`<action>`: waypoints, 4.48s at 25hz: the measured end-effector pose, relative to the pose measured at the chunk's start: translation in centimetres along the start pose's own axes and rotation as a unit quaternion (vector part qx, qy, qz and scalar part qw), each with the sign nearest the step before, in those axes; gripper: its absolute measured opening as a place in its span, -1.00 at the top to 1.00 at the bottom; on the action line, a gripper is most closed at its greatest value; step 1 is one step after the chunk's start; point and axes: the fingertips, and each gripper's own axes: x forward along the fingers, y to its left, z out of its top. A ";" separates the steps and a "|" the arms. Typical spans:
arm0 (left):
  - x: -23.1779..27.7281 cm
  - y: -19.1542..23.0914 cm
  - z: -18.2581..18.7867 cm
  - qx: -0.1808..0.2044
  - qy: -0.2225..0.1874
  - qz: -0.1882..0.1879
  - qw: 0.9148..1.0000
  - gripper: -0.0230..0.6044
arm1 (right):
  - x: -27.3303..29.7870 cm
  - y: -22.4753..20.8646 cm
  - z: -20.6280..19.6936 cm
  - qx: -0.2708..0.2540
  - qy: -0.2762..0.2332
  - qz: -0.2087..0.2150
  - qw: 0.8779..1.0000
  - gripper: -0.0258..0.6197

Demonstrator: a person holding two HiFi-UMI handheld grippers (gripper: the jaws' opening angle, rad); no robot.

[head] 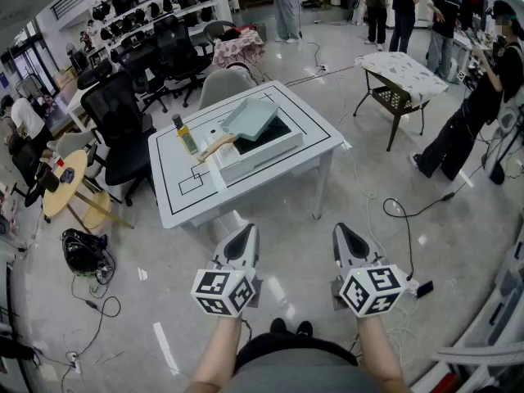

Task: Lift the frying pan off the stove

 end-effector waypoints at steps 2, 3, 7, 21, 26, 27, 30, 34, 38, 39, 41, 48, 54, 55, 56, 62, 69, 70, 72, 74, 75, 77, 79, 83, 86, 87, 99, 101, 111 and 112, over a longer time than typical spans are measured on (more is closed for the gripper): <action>0.1 -0.1 0.0 -0.001 -0.002 0.002 1.000 0.91 | 0.0 -0.3 0.0 0.001 -0.001 0.000 1.000 0.92; 0.1 -0.2 -0.1 -0.001 -0.003 0.003 1.000 0.91 | -0.1 -0.5 0.1 0.001 -0.002 0.000 1.000 0.92; 0.4 -0.2 -0.5 -0.007 -0.001 0.011 1.000 0.91 | -0.5 -1.2 0.0 0.011 -0.004 0.003 1.000 0.92; 1.8 1.6 -0.8 -0.006 -0.001 0.049 0.999 0.91 | 0.9 -3.0 -0.8 0.020 0.003 0.014 1.000 0.92; 5.7 4.2 -0.7 -0.006 -0.001 0.053 0.999 0.90 | 4.7 -4.6 -1.0 0.021 0.007 0.014 1.000 0.92; 6.8 4.7 -0.6 -0.006 0.000 0.052 0.999 0.90 | 5.6 -4.9 -0.9 0.020 0.008 0.014 1.000 0.92; 9.7 6.5 0.0 -0.007 0.003 0.050 0.999 0.90 | 8.6 -5.9 -0.2 0.017 0.010 0.011 1.000 0.92; 13.6 9.4 1.8 -0.009 0.002 0.048 0.999 0.90 | 13.5 -6.8 1.2 0.024 0.011 0.006 1.000 0.92; 17.7 11.8 3.3 -0.011 0.001 0.043 0.999 0.90 | 18.5 -7.8 2.5 0.030 0.011 0.003 0.999 0.92; 18.7 12.3 3.6 -0.012 0.001 0.041 0.999 0.90 | 19.6 -8.0 2.8 0.030 0.011 0.002 0.999 0.92; 20.4 13.2 4.0 -0.014 0.001 0.034 0.999 0.90 | 21.6 -8.3 3.3 0.027 0.011 0.001 1.000 0.92; 24.3 15.1 4.5 -0.016 0.004 0.022 1.000 0.90 | 26.8 -8.8 4.3 0.022 0.014 0.005 1.000 0.92; 26.3 16.0 5.2 -0.019 0.002 0.033 0.999 0.90 | 30.0 -9.3 5.2 0.013 0.023 0.026 0.999 0.92; 26.7 16.1 5.3 -0.019 0.001 0.036 0.999 0.90 | 30.7 -9.6 5.3 0.013 0.025 0.032 0.999 0.92; 27.1 16.2 5.4 -0.020 0.001 0.040 0.999 0.90 | 31.4 -9.9 5.5 0.013 0.026 0.039 0.999 0.92; 29.8 17.1 6.7 -0.026 -0.014 0.081 0.996 0.90 | 37.7 -10.7 7.1 0.006 0.043 0.112 0.993 0.92; 30.6 18.8 8.6 -0.030 -0.040 0.175 0.983 0.90 | 44.0 -10.5 8.7 -0.010 0.073 0.208 0.975 0.92; 30.2 18.9 8.9 -0.031 -0.044 0.193 0.980 0.90 | 44.6 -10.3 9.0 -0.012 0.078 0.222 0.972 0.92; 29.4 19.1 9.5 -0.033 -0.053 0.222 0.973 0.90 | 45.8 -9.8 9.3 -0.014 0.085 0.246 0.965 0.92; 28.9 19.5 9.6 -0.037 -0.060 0.246 0.967 0.90 | 46.9 -9.7 9.5 -0.015 0.090 0.265 0.960 0.92; 28.6 19.6 9.5 -0.041 -0.063 0.259 0.963 0.90 | 47.4 -9.5 9.5 -0.015 0.093 0.275 0.957 0.91; 27.7 19.7 9.3 -0.052 -0.069 0.288 0.954 0.90 | 48.1 -9.1 9.4 -0.017 0.101 0.300 0.948 0.91; 26.7 19.6 8.7 -0.068 -0.075 0.314 0.944 0.90 | 48.6 -8.7 9.1 -0.017 0.112 0.321 0.940 0.91; 25.4 19.6 7.0 -0.100 -0.075 0.351 0.928 0.80 | 49.5 -8.5 8.3 -0.016 0.129 0.342 0.931 0.88; 24.9 19.9 5.9 -0.128 -0.077 0.360 0.921 0.73 | 50.0 -8.3 8.1 -0.016 0.133 0.347 0.928 0.87; 24.8 19.9 5.5 -0.135 -0.075 0.361 0.920 0.70 | 50.1 -8.3 8.1 -0.017 0.133 0.347 0.928 0.87; 24.3 22.3 0.5 -0.265 -0.069 0.361 0.891 0.21 | 50.5 -9.2 7.4 -0.022 0.138 0.328 0.934 0.87; 24.5 23.0 0.5 -0.275 -0.068 0.361 0.888 0.17 | 50.5 -9.5 7.4 -0.019 0.139 0.322 0.936 0.87; 26.4 25.6 0.4 -0.293 -0.063 0.370 0.879 0.14 | 50.8 -10.4 6.9 -0.011 0.148 0.308 0.940 0.87; 26.5 25.7 0.5 -0.296 -0.065 0.369 0.879 0.14 | 50.8 -10.3 6.8 -0.011 0.149 0.307 0.940 0.87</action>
